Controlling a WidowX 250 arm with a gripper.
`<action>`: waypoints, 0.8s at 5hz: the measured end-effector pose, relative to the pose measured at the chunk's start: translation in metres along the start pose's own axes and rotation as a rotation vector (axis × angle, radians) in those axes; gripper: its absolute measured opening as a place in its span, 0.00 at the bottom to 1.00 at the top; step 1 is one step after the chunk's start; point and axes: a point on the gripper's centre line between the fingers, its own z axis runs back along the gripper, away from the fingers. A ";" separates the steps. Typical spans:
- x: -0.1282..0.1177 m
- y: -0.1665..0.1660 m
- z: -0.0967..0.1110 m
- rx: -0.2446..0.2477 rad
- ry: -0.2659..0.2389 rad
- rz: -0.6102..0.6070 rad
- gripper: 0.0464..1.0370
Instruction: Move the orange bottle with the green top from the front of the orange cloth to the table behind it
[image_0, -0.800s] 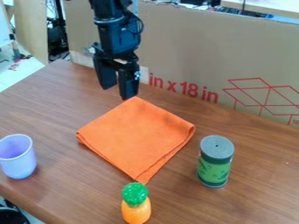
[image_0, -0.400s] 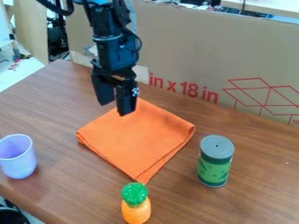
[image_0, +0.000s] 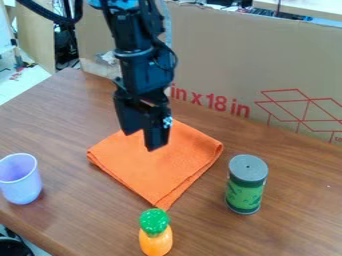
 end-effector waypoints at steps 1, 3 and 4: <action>-0.003 -0.035 -0.004 -0.001 0.018 -0.079 0.96; -0.016 -0.066 -0.006 0.055 0.042 -0.121 0.96; -0.017 -0.066 -0.011 0.084 0.079 -0.118 0.96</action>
